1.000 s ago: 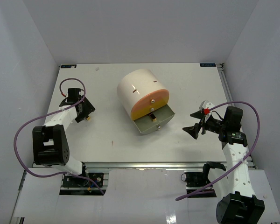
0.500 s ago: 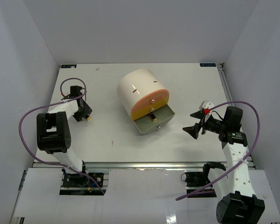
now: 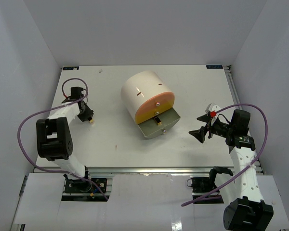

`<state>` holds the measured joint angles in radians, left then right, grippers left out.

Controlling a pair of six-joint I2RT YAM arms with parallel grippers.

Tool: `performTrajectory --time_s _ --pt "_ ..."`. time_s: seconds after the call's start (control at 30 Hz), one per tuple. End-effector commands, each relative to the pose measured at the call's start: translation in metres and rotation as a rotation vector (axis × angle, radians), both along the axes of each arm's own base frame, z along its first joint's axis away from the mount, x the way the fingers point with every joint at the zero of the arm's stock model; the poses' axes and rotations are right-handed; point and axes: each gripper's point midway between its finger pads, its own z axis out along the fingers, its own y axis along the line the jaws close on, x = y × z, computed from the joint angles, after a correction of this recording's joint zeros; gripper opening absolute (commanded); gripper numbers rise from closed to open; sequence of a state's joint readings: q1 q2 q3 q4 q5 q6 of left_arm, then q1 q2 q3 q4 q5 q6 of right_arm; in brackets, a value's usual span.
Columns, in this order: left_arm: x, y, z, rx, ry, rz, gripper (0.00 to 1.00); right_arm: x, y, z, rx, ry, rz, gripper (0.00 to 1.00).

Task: Organize the makeup

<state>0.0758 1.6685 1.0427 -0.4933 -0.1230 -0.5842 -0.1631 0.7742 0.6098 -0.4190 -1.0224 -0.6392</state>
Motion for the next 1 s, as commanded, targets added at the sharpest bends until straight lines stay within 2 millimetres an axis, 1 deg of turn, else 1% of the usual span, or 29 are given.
performTrajectory --time_s 0.0,0.1,0.13,0.2,0.27,0.3,0.37,0.43,0.53,0.63,0.7,0.77,0.8,0.87,0.97 --pt "-0.003 -0.051 0.082 -0.160 -0.335 -0.252 0.00 0.003 -0.001 0.008 -0.012 -0.036 0.004 0.90" --pt "-0.034 -0.090 0.132 -0.213 -0.532 -0.417 0.00 0.004 -0.002 0.007 -0.015 -0.036 -0.002 0.90" --pt "-0.048 -0.100 0.152 -0.224 -0.605 -0.470 0.00 0.004 -0.002 0.007 -0.014 -0.036 -0.005 0.90" --pt "-0.074 -0.137 0.182 -0.264 -0.719 -0.623 0.00 0.005 -0.003 0.006 -0.007 -0.025 -0.007 0.90" --pt "-0.106 -0.163 0.215 -0.297 -0.850 -0.756 0.00 0.006 -0.002 0.005 -0.001 -0.015 -0.006 0.90" --pt "-0.119 -0.178 0.222 -0.325 -0.885 -0.825 0.00 0.006 -0.003 0.004 0.000 -0.010 -0.008 0.90" --pt "-0.139 -0.200 0.232 -0.379 -0.919 -0.929 0.00 0.007 -0.003 0.003 0.004 0.000 -0.009 0.90" --pt "-0.151 -0.217 0.234 -0.400 -0.919 -1.019 0.00 0.008 -0.003 0.003 0.006 0.003 -0.014 0.90" --pt "-0.157 -0.238 0.234 -0.391 -0.907 -1.097 0.00 0.009 -0.005 0.002 0.000 0.002 -0.027 0.90" --pt "-0.166 -0.269 0.235 -0.364 -0.891 -1.191 0.00 0.011 -0.008 0.001 -0.007 -0.002 -0.045 0.90" --pt "-0.172 -0.295 0.224 -0.305 -0.852 -1.244 0.00 0.012 -0.010 0.002 -0.010 -0.005 -0.055 0.90" --pt "-0.183 -0.321 0.226 -0.230 -0.854 -1.323 0.00 0.013 -0.013 0.001 -0.011 -0.004 -0.069 0.90" --pt "-0.176 -0.322 0.221 -0.163 -0.839 -1.298 0.00 0.014 -0.014 0.001 -0.012 -0.003 -0.073 0.90" --pt "-0.170 -0.342 0.204 -0.050 -0.781 -1.328 0.00 0.014 -0.016 0.000 -0.010 0.000 -0.080 0.90" --pt "-0.154 -0.358 0.200 0.090 -0.756 -1.335 0.00 0.015 -0.017 0.000 -0.008 0.001 -0.086 0.90"
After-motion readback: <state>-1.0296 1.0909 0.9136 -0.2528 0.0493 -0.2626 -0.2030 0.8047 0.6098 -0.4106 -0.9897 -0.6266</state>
